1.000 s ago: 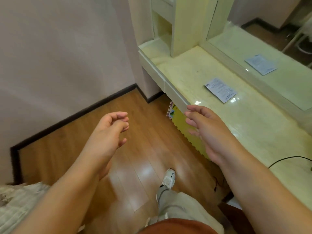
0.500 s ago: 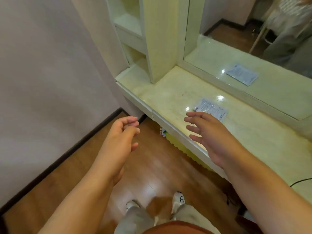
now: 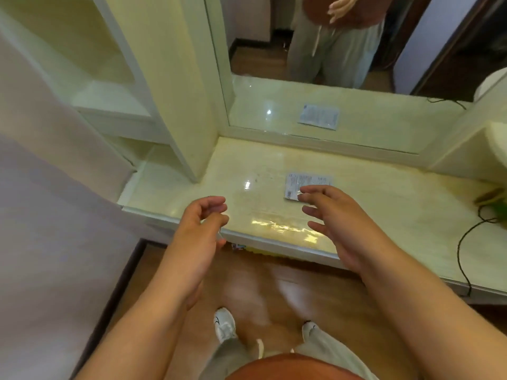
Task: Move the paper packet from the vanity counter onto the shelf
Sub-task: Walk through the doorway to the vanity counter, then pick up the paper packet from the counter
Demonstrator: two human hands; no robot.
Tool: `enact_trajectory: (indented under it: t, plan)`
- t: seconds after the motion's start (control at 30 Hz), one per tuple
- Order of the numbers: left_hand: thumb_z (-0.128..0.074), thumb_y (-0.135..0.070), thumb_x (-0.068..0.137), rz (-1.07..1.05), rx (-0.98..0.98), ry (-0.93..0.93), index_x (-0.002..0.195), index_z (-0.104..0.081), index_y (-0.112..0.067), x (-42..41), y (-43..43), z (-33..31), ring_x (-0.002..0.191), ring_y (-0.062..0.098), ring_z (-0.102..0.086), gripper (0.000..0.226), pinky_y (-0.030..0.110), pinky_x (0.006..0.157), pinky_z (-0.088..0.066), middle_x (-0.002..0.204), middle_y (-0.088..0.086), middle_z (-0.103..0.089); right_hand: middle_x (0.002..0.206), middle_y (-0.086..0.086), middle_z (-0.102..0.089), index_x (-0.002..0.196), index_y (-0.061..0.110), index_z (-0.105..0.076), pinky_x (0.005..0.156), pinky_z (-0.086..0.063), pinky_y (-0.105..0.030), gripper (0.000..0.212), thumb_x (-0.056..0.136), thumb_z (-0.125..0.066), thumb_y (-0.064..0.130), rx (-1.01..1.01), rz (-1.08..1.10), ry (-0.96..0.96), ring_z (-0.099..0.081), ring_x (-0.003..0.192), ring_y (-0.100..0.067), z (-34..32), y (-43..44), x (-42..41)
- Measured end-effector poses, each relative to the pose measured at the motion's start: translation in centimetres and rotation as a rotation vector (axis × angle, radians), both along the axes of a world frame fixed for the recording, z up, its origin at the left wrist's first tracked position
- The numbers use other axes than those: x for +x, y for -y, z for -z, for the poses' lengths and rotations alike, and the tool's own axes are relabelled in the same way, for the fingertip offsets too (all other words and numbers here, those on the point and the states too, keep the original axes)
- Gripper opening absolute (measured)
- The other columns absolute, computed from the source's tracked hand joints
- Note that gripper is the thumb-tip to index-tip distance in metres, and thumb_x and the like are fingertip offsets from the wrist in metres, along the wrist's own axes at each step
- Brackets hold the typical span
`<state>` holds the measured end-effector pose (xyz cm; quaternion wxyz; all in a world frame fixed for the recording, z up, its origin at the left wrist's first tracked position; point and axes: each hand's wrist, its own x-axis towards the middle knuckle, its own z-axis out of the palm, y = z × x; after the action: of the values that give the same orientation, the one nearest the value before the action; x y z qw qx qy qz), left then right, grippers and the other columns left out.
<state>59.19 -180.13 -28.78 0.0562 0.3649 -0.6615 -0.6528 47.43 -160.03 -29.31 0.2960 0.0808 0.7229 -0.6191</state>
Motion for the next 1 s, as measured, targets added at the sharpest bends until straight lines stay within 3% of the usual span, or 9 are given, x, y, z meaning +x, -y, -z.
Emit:
enact_trajectory:
  t: [0.23,0.37,0.57,0.73,0.9,1.0]
  plan:
    - [-0.058,-0.015,0.094,0.237,0.039,0.021,0.109,-0.068,-0.037,-4.1,4.9,0.1,0.108,0.005,-0.065,0.028,0.033,0.082,-0.054,0.114,-0.016,-0.071,0.12,0.006,-0.068,0.111,0.031,-0.068,0.098,-0.052,-0.039,0.017,0.096,-0.062,0.03,0.068,0.244,-0.03,-0.062,0.113,-0.01,0.3,2.8,1.5]
    - [-0.059,-0.016,0.094,0.324,0.075,0.04,0.111,-0.069,-0.037,-5.9,5.3,0.3,0.107,0.003,-0.066,0.029,0.033,0.083,-0.054,0.114,-0.016,-0.071,0.122,0.006,-0.066,0.12,0.028,-0.066,0.097,-0.052,-0.04,0.023,0.097,-0.06,0.03,0.12,0.34,-0.034,-0.062,0.114,-0.012,0.0,1.8,1.7]
    - [-0.057,-0.016,0.094,0.417,0.066,0.065,0.112,-0.068,-0.036,-9.3,4.0,0.9,0.107,0.002,-0.065,0.029,0.032,0.085,-0.054,0.115,-0.017,-0.07,0.122,0.005,-0.067,0.117,0.027,-0.067,0.099,-0.053,-0.043,0.021,0.097,-0.06,0.027,0.13,0.46,-0.03,-0.063,0.113,-0.013,0.5,-0.5,-0.8]
    - [-0.058,-0.016,0.093,0.421,0.032,0.085,0.109,-0.068,-0.038,-13.0,2.3,1.5,0.095,-0.006,-0.067,0.029,0.03,0.08,-0.054,0.103,-0.024,-0.072,0.12,0.01,-0.065,0.12,0.025,-0.067,0.099,-0.053,-0.043,0.025,0.096,-0.059,0.026,0.122,0.488,0.012,-0.063,0.112,-0.012,2.4,-2.5,-5.0]
    - [-0.058,-0.014,0.094,0.375,0.013,0.127,0.109,-0.067,-0.036,-17.4,-0.2,2.1,0.104,0.002,-0.066,0.028,0.032,0.08,-0.052,0.114,-0.017,-0.07,0.119,0.009,-0.065,0.113,0.027,-0.067,0.099,-0.053,-0.043,0.018,0.097,-0.058,0.027,0.115,0.427,0.059,-0.062,0.113,-0.014,4.5,-4.0,-10.1]
    - [-0.056,-0.015,0.094,0.366,0.003,0.144,0.11,-0.066,-0.036,-20.0,-2.0,2.9,0.1,-0.002,-0.066,0.028,0.031,0.079,-0.052,0.114,-0.016,-0.069,0.119,0.012,-0.064,0.107,0.03,-0.066,0.104,-0.049,-0.047,0.015,0.095,-0.058,0.029,0.138,0.361,0.063,-0.061,0.115,-0.016,5.8,-4.6,-13.0]
